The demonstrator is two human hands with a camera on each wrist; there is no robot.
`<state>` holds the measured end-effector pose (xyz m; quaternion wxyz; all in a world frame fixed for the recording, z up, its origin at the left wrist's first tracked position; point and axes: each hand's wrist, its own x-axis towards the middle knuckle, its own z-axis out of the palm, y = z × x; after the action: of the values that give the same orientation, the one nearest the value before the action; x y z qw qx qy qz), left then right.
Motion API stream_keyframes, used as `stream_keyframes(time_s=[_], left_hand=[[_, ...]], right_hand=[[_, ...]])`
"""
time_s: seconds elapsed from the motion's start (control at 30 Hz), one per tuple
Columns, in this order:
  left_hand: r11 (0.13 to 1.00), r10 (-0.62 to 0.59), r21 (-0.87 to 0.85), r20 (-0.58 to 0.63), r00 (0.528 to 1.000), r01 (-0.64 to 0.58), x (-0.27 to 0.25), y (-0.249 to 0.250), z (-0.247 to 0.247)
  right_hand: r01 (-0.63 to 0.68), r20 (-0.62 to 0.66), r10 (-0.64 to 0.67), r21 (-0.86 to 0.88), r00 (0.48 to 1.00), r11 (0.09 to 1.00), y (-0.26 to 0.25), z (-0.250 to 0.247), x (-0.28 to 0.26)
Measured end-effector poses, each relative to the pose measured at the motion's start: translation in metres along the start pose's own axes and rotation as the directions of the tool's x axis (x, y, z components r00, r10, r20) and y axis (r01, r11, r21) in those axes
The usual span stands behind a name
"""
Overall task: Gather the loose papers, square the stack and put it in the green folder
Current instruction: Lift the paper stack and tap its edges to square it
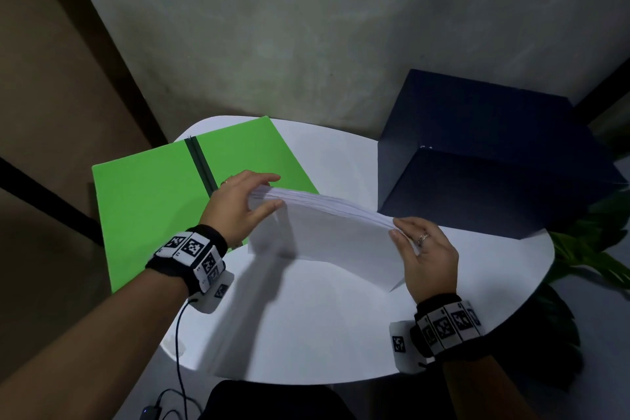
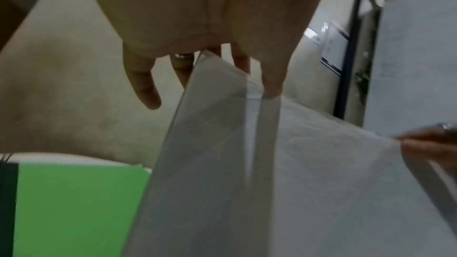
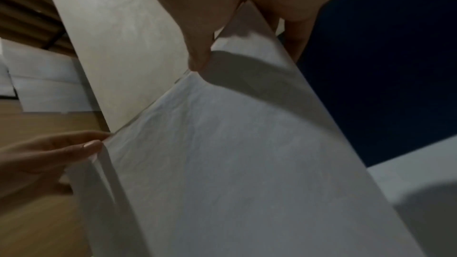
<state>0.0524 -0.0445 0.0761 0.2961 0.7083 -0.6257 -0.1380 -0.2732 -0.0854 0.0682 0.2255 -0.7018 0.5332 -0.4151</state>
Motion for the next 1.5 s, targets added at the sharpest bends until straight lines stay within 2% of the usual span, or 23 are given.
stream_keyframes(time_s=[0.1, 0.2, 0.37, 0.43, 0.53, 0.63, 0.7, 0.77, 0.83, 0.87, 0.9, 0.93, 0.97, 1.0, 1.03, 1.1, 1.13, 1.2, 1.33, 1.4, 1.5], left_hand=[[0.921, 0.064, 0.375, 0.109, 0.992, -0.1, 0.004, 0.005, -0.002], [0.833, 0.146, 0.521, 0.121, 0.982, -0.188, 0.007, 0.013, 0.002], [0.816, 0.189, 0.539, 0.095, 0.977, -0.21, 0.011, 0.024, -0.013], [0.798, 0.152, 0.56, 0.168, 0.974, -0.221, 0.007, 0.025, -0.016], [0.781, 0.028, 0.584, 0.321, 0.947, -0.221, 0.003, 0.025, -0.01], [0.763, 0.019, 0.598, 0.362, 0.932, -0.248, 0.007, 0.033, -0.004], [0.795, 0.055, 0.535, 0.405, 0.913, -0.285, 0.011, 0.05, 0.002], [0.822, 0.118, 0.469, 0.417, 0.901, -0.325, 0.014, 0.069, 0.01], [0.859, 0.144, 0.423, 0.342, 0.928, -0.289, 0.017, 0.08, 0.009], [0.895, 0.135, 0.376, 0.283, 0.95, -0.24, 0.018, 0.078, 0.005], [0.94, 0.126, 0.284, 0.226, 0.966, -0.189, 0.018, 0.073, -0.001], [0.976, 0.123, 0.159, 0.177, 0.976, -0.152, 0.017, 0.065, -0.007], [0.993, 0.12, -0.029, 0.136, 0.983, -0.117, 0.015, 0.06, -0.015], [0.968, 0.086, -0.243, 0.104, 0.991, -0.059, 0.012, 0.056, -0.02], [0.891, 0.04, -0.454, 0.108, 0.993, 0.013, 0.01, 0.056, -0.022], [0.709, -0.033, -0.693, 0.159, 0.987, 0.135, 0.008, 0.057, -0.017], [0.684, -0.059, -0.711, 0.167, 0.984, 0.162, 0.007, 0.056, -0.011], [0.68, -0.094, -0.713, 0.146, 0.985, 0.171, 0.006, 0.057, 0.001], [0.737, -0.103, -0.671, 0.011, 0.995, 0.084, -0.004, 0.053, 0.016], [0.745, -0.092, -0.659, 0.054, 0.994, 0.105, -0.013, 0.043, 0.023], [0.655, -0.13, -0.729, 0.153, 0.98, 0.201, -0.022, 0.031, 0.027]], right_hand=[[0.051, 0.04, -0.045, -0.154, 0.998, 0.987, 0.001, 0.0, 0.001], [0.067, 0.129, -0.022, -0.351, 0.991, 0.934, 0.0, 0.002, 0.002], [0.084, 0.169, -0.009, -0.442, 0.986, 0.893, -0.017, -0.013, 0.014], [0.06, 0.227, 0.051, -0.457, 0.972, 0.888, -0.022, -0.019, 0.015], [0.071, 0.347, 0.132, -0.516, 0.929, 0.854, -0.023, -0.015, 0.016], [0.059, 0.344, 0.155, -0.539, 0.926, 0.841, -0.025, -0.01, 0.016], [0.11, 0.317, 0.067, -0.511, 0.946, 0.852, -0.032, -0.009, 0.017], [0.222, 0.278, -0.092, -0.486, 0.956, 0.845, -0.043, -0.009, 0.023], [0.292, 0.187, -0.232, -0.434, 0.955, 0.852, -0.053, -0.015, 0.031], [0.26, 0.088, -0.245, -0.387, 0.965, 0.885, -0.056, -0.019, 0.034], [0.17, -0.039, -0.192, -0.32, 0.981, 0.932, -0.057, -0.023, 0.037], [0.045, -0.151, -0.079, -0.216, 0.985, 0.975, -0.055, -0.027, 0.039], [-0.097, -0.2, 0.082, -0.07, 0.976, 0.993, -0.051, -0.027, 0.039], [-0.223, -0.167, 0.239, 0.111, 0.957, 0.969, -0.05, -0.025, 0.038], [-0.306, -0.078, 0.341, 0.294, 0.937, 0.906, -0.048, -0.021, 0.036], [-0.397, 0.114, 0.398, 0.515, 0.91, 0.76, -0.049, -0.011, 0.034], [-0.405, 0.153, 0.389, 0.548, 0.909, 0.732, -0.054, -0.008, 0.035], [-0.388, 0.142, 0.378, 0.57, 0.915, 0.724, -0.064, -0.004, 0.037], [-0.296, 0.058, 0.327, 0.594, 0.943, 0.748, -0.068, -0.001, 0.032], [-0.328, 0.081, 0.342, 0.554, 0.936, 0.765, -0.061, 0.003, 0.02], [-0.411, 0.166, 0.384, 0.522, 0.908, 0.747, -0.048, 0.011, 0.006]])
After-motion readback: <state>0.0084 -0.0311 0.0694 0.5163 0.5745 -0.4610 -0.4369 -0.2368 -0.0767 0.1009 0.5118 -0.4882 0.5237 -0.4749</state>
